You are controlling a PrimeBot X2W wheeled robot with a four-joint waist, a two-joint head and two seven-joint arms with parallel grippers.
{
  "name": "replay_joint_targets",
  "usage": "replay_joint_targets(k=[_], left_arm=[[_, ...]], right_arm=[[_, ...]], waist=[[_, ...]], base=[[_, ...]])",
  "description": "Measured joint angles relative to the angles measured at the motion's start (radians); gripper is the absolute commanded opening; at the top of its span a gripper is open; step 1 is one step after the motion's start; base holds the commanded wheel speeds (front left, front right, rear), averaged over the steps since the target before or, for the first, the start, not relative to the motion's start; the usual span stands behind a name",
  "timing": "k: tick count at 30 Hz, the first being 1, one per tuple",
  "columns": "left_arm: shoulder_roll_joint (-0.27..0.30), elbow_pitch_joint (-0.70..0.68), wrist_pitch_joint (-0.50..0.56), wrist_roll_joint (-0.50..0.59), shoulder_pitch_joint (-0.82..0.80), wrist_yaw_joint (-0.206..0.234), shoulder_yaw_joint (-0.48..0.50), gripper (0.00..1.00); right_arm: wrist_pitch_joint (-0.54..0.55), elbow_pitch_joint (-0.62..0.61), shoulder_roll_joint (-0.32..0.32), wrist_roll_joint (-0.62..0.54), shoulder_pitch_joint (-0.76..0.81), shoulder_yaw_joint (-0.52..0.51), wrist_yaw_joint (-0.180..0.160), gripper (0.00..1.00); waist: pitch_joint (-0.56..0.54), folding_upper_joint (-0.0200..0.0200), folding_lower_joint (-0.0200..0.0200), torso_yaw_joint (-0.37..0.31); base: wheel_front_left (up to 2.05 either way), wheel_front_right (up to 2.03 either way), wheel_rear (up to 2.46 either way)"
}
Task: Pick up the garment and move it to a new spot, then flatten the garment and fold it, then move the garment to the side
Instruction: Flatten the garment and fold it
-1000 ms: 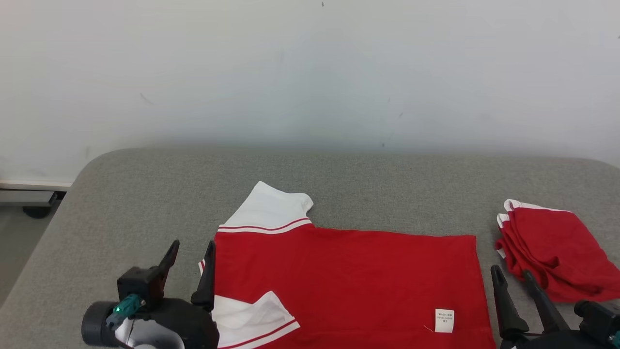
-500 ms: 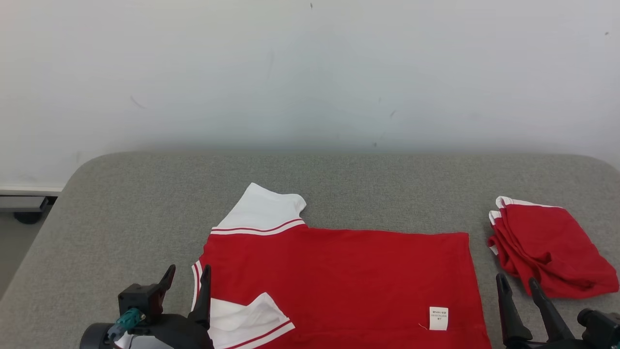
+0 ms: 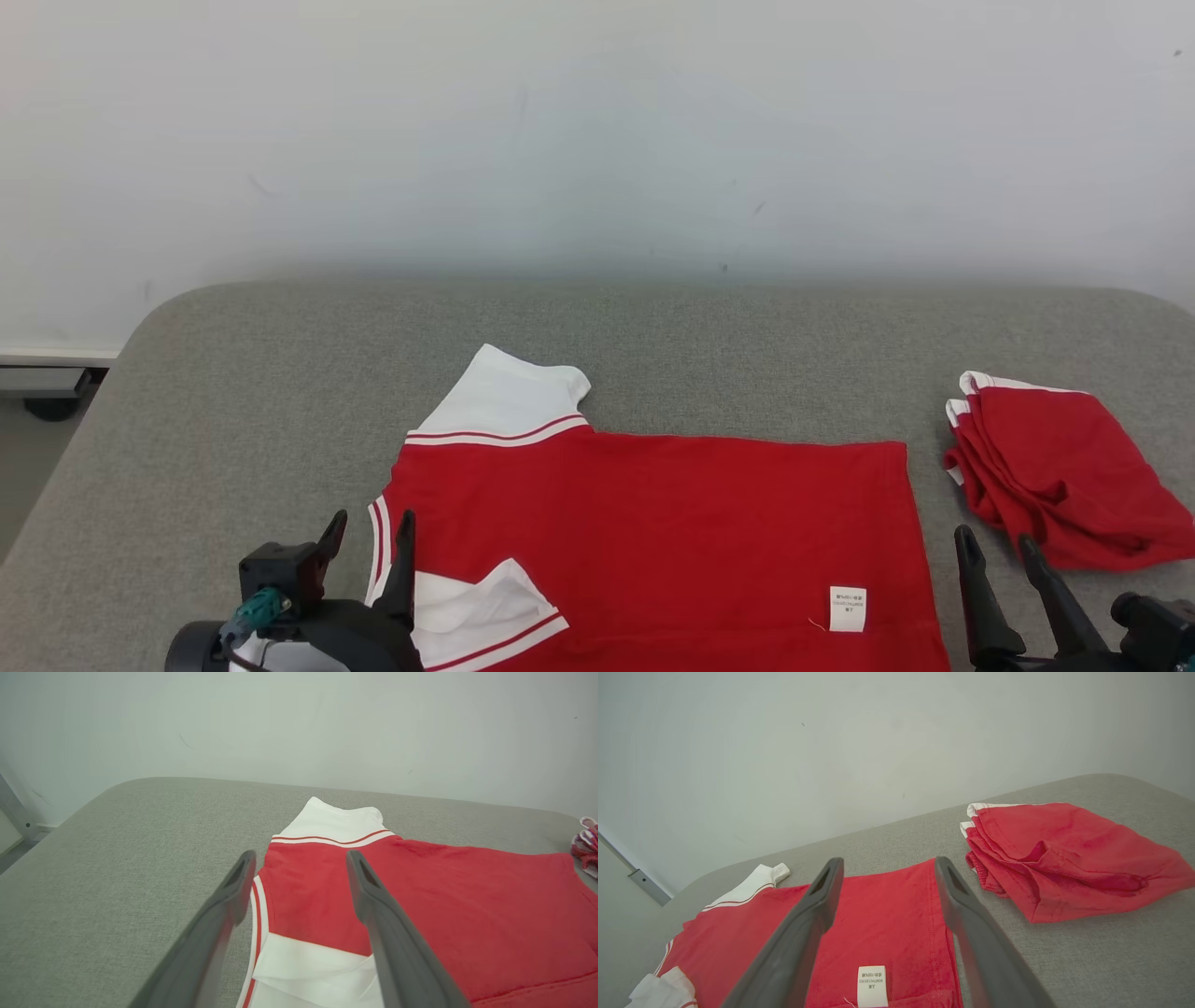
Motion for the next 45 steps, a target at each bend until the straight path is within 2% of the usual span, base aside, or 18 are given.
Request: replay_joint_targets(k=[10,14,17,23,25,26,32,38,45], left_arm=[[-0.017,0.069,0.075,0.003,-0.153,-0.003,-0.021,1.0],[-0.026,0.131,0.145,0.004,-0.259,-0.002,-0.024,1.0],[-0.031,0.183,0.214,0.012,-0.342,-0.002,-0.032,1.0],[-0.048,0.261,0.332,0.03,-0.491,0.0,-0.042,1.0],[-0.054,0.289,0.379,0.036,-0.543,0.0,-0.05,1.0],[-0.06,0.318,0.422,0.036,-0.588,0.0,-0.055,1.0],[-0.08,0.397,0.532,0.04,-0.673,0.008,-0.089,1.0],[-0.081,0.455,0.595,0.039,-0.737,0.008,-0.091,1.0],[-0.081,0.508,0.623,0.037,-0.799,0.012,-0.081,1.0]], right_arm=[[0.135,0.032,-0.095,-0.025,-0.102,0.051,0.029,1.0],[0.242,0.074,-0.131,-0.027,-0.174,0.078,0.04,1.0],[0.347,0.088,-0.144,-0.01,-0.251,0.116,0.065,1.0],[0.519,0.119,-0.171,0.011,-0.39,0.148,0.073,1.0],[0.576,0.136,-0.175,0.011,-0.455,0.154,0.069,1.0],[0.623,0.148,-0.176,0.012,-0.51,0.153,0.055,1.0],[0.74,0.189,-0.18,0.019,-0.597,0.159,0.03,1.0],[0.818,0.208,-0.175,0.019,-0.647,0.175,0.003,1.0],[0.873,0.226,-0.148,0.019,-0.684,0.193,-0.026,1.0]], waist=[[0.043,0.0,0.0,0.004],[0.07,0.0001,0.0001,0.007],[0.096,0.0001,0.0001,0.008],[0.146,0.0001,0.0002,0.002],[0.169,0.0001,0.0002,-0.001],[0.191,0.0001,0.0002,-0.006],[0.258,0.0002,0.0002,-0.022],[0.317,0.0002,0.0002,-0.036],[0.358,0.0002,0.0001,-0.062]], base=[[0.0,0.0,0.0],[0.0,0.0,0.0],[0.0,0.0,0.0],[0.0,0.0,0.0],[0.0,0.0,0.0],[0.0,0.0,0.0],[0.0,0.0,0.0],[0.0,0.0,0.0],[0.0,0.0,0.0]])
